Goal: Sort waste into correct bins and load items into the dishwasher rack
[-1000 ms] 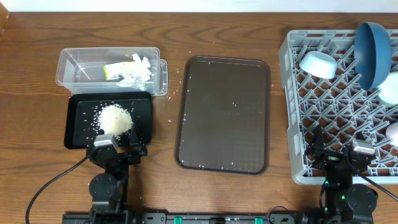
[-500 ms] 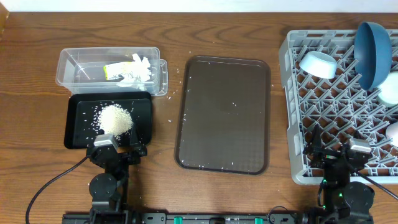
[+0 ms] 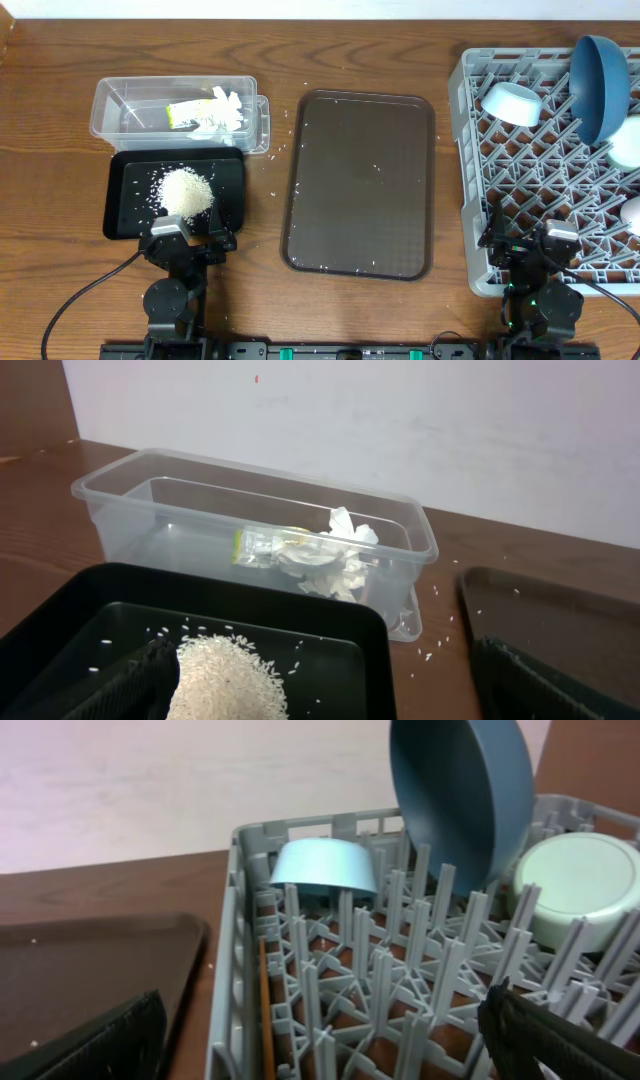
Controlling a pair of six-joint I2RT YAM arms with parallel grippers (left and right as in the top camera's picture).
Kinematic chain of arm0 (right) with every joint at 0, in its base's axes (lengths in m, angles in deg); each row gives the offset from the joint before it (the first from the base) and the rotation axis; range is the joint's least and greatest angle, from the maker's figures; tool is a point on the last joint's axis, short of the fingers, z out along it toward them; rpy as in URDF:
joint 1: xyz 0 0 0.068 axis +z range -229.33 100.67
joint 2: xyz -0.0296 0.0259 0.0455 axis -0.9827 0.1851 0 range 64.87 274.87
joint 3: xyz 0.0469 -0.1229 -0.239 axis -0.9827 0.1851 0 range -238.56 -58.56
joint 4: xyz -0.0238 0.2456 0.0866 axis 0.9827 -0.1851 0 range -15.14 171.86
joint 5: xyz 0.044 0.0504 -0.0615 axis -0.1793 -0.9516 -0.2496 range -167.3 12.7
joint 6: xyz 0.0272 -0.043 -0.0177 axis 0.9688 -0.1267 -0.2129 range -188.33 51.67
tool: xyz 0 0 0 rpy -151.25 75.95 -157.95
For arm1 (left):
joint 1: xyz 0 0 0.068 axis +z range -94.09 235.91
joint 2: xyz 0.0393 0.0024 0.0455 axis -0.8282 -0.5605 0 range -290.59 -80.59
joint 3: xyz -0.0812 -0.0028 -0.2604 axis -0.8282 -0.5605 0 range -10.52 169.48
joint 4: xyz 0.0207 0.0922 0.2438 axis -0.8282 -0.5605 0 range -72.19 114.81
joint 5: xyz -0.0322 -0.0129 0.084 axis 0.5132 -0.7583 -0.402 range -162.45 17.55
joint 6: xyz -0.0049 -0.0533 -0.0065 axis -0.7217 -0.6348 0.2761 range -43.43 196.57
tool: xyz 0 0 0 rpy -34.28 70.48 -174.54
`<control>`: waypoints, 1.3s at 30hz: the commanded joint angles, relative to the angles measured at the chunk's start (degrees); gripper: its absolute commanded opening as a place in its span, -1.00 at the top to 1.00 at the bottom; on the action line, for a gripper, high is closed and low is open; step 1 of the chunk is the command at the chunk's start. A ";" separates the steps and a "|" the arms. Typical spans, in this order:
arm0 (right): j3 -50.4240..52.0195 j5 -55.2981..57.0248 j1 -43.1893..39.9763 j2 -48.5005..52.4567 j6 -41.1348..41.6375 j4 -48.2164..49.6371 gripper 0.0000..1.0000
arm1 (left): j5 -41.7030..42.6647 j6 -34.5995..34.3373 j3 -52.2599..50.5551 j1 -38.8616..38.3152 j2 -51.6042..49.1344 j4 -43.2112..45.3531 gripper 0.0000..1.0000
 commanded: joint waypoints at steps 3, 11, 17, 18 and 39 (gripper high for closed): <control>0.46 0.42 0.57 -0.42 0.72 0.20 -0.99 | -0.90 0.96 -1.81 0.28 0.39 -0.85 -0.89; 0.70 0.39 3.28 -0.42 0.72 0.79 -0.98 | -0.90 0.96 -1.81 0.28 0.39 -0.85 -0.89; 0.70 0.37 4.44 -0.42 0.72 0.79 -0.98 | -0.90 0.96 -1.81 0.28 0.39 -0.85 -0.89; 0.70 0.39 4.46 -0.42 0.72 0.79 -0.98 | -0.90 0.96 -1.81 0.28 0.39 -0.85 -0.89; 0.70 0.39 6.45 -0.35 0.74 0.79 -0.98 | -0.90 0.96 -1.81 0.28 0.39 -0.85 -0.90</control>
